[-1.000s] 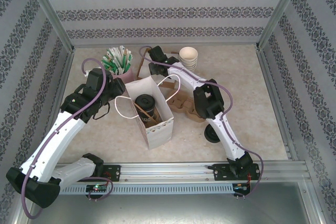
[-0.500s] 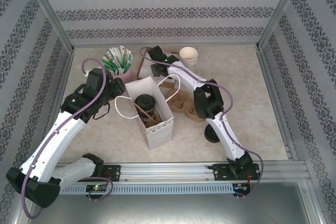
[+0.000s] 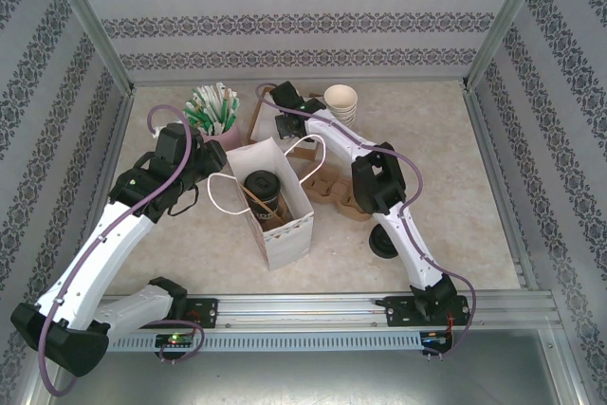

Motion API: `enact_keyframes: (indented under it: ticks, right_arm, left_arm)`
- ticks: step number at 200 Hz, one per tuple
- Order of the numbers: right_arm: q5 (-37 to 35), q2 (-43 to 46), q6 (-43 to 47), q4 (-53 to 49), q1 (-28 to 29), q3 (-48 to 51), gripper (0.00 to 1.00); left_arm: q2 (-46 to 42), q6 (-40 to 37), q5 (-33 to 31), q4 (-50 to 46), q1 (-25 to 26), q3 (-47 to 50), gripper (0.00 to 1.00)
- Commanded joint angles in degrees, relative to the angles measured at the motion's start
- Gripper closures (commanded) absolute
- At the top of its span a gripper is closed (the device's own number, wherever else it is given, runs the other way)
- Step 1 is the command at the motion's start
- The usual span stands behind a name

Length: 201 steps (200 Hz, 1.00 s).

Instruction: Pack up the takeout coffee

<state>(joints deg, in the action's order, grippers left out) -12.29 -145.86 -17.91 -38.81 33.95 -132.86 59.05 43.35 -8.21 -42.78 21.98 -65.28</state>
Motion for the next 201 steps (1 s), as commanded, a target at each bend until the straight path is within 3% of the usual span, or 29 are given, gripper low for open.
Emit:
enact_keyframes:
  ticks: [1, 44, 90, 153, 201]
  right_arm:
    - [1.5, 6.2, -0.5, 0.6, -0.3, 1.4, 0.97]
    - [12.5, 15.2, -1.9, 4.3, -1.6, 5.9, 1.0]
    - [15.0, 23.9, -1.6, 5.3, -2.1, 9.0, 1.0]
    - [8.7, 37.7, 8.2, 5.6, -2.2, 12.6, 1.0]
    - [2.4, 53.8, 21.4, 11.7, 4.4, 26.9, 1.0]
  left_arm:
    - [-1.5, -1.6, -0.7, 1.0, -0.8, -1.9, 0.44]
    - [-3.4, -4.9, -2.9, -0.5, -0.8, -3.4, 0.44]
    - [-7.7, -7.6, -2.7, 0.1, -0.9, -2.9, 0.43]
    - [-10.5, -15.1, -1.9, -0.9, -0.8, -4.1, 0.41]
    - [-10.4, -16.5, 5.4, 1.3, -0.9, -2.8, 0.35]
